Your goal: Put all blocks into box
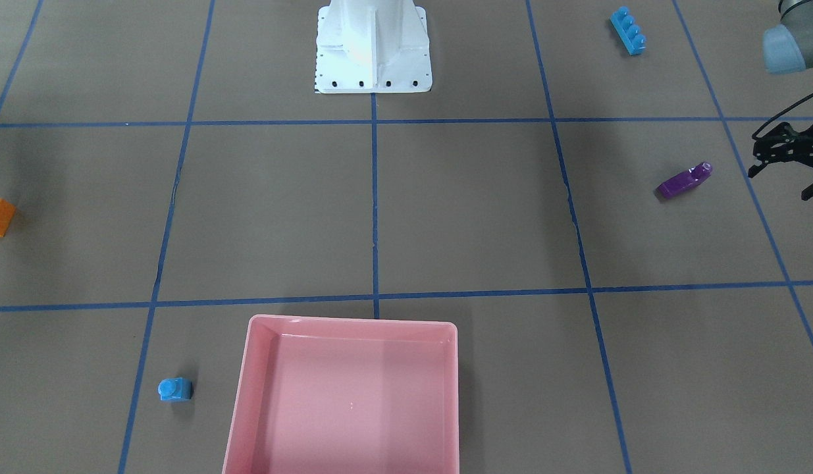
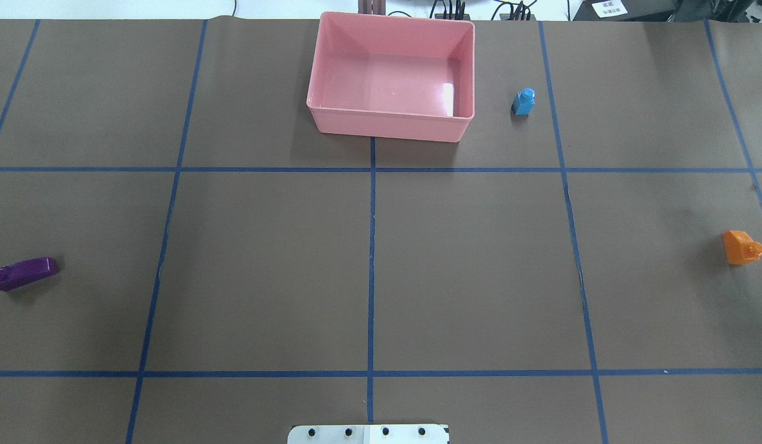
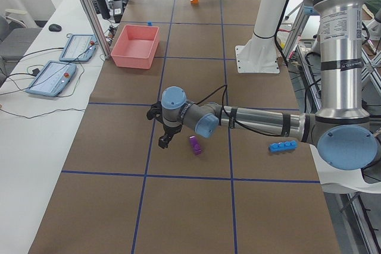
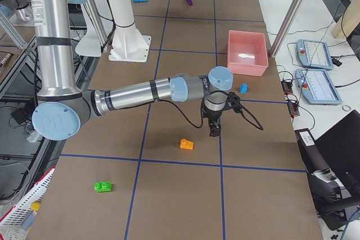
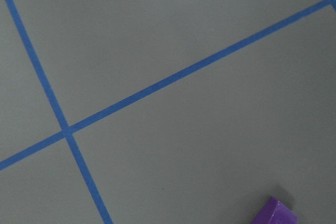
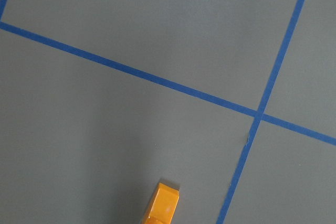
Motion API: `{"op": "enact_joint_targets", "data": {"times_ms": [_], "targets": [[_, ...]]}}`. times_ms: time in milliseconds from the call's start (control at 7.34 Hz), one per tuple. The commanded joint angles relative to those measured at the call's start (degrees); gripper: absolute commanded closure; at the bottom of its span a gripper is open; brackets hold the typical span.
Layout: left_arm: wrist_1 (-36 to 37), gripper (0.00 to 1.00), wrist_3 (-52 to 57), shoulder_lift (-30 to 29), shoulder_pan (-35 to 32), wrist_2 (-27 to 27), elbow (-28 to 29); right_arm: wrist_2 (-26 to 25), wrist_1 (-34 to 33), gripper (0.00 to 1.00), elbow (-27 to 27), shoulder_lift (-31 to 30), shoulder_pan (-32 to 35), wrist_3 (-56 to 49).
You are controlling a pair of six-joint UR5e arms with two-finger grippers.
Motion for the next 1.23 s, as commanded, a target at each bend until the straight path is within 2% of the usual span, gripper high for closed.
{"op": "enact_joint_targets", "data": {"times_ms": [0,409,681,1089], "targets": [[-0.2,0.0,11.7,0.3,4.4,2.2,-0.2,0.0,-0.1,0.0,0.1,0.0,-0.2,0.0],[-0.2,0.0,18.8,2.3,8.3,2.9,-0.2,0.1,-0.1,0.0,0.1,0.0,-0.5,-0.1],[-0.1,0.0,18.7,3.9,12.9,3.7,-0.2,0.2,0.0,0.0,0.3,0.0,-0.7,0.0],[-0.2,0.0,18.4,3.6,14.8,3.7,1.9,0.2,-0.1,0.0,0.3,0.0,-0.9,0.0]]}}
